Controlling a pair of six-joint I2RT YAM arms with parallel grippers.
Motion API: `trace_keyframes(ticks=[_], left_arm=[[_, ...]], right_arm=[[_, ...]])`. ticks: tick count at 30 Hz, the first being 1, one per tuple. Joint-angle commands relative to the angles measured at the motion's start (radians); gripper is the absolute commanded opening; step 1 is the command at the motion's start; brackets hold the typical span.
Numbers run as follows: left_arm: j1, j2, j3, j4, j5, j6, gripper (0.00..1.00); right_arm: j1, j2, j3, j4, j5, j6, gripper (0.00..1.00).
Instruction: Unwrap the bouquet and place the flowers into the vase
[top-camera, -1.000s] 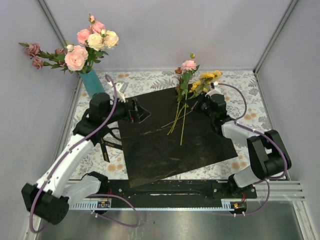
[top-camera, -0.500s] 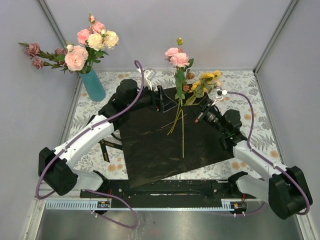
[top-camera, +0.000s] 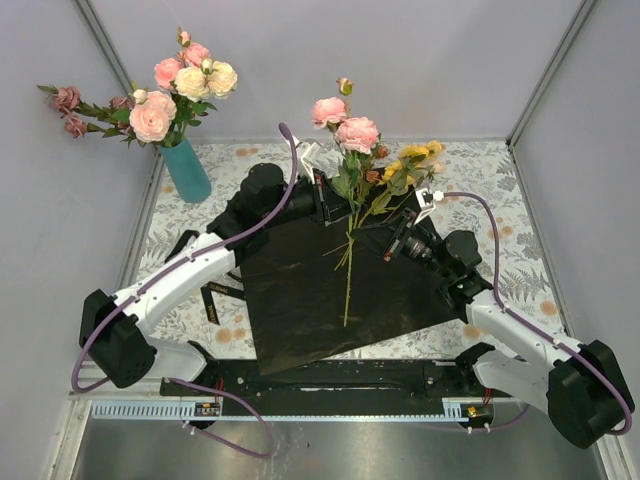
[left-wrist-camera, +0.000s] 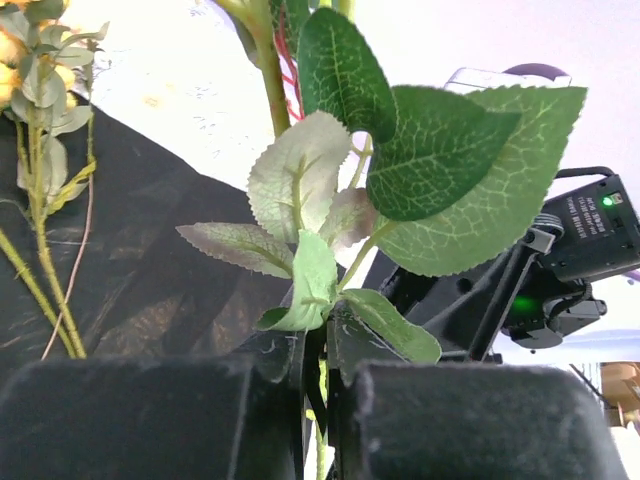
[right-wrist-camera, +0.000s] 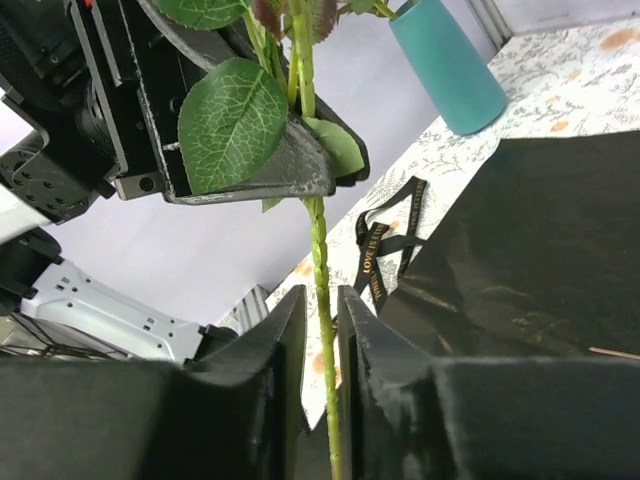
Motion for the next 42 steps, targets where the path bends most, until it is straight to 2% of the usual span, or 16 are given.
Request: trace_keyframes(ticks=[1, 3, 6, 7, 11, 13, 16, 21, 26, 31, 34, 42], left_arm=[[0.003, -0.084, 0.005, -0.021, -0.104, 0.095, 0.00], [0.003, -0.130, 0.026, -0.095, -0.234, 0.175, 0.00], [0.005, -0.218, 0.011, -0.077, -0.501, 0.334, 0.00], [0.005, -0.239, 0.003, -0.063, -0.592, 0.385, 0.00], [0.049, -0.276, -0.006, 0.102, -0.895, 0.635, 0.00], [0.112, -0.266, 0.000, 0.190, -0.955, 0.717, 0.00], [0.239, -0.224, 0.048, 0.252, -1.001, 0.757, 0.00], [0.426, -0.142, 0.112, 0.363, -0.963, 0.754, 0.00], [0.517, -0.042, 0.160, 0.503, -0.925, 0.790, 0.00], [0.560, 0.061, 0.216, 0.607, -0.922, 0.864, 0.00], [0.571, 0.111, 0.273, 0.614, -0.917, 0.912, 0.00], [0.594, 0.204, 0.325, 0.693, -0.862, 0.927, 0.00]], right_arm=[[0.010, -0.028, -0.035, 0.085, 0.016, 0.005, 0.41], [0.010, -0.046, -0.052, 0.082, 0.039, -0.003, 0.63], [0.009, -0.066, -0.078, 0.061, 0.076, -0.037, 0.98], [0.009, -0.074, -0.087, 0.053, 0.085, -0.043, 0.99], [0.010, -0.089, -0.109, 0.050, 0.096, -0.064, 0.99], [0.010, -0.088, -0.112, 0.053, 0.093, -0.066, 0.99], [0.010, -0.085, -0.112, 0.058, 0.089, -0.069, 0.99], [0.010, -0.088, -0.109, 0.056, 0.082, -0.074, 0.99], [0.010, -0.084, -0.109, 0.050, 0.073, -0.097, 0.99], [0.009, -0.092, -0.100, 0.013, 0.082, -0.135, 1.00], [0.010, -0.095, -0.084, -0.004, 0.087, -0.153, 0.99], [0.009, -0.074, -0.080, 0.018, 0.089, -0.150, 0.99]])
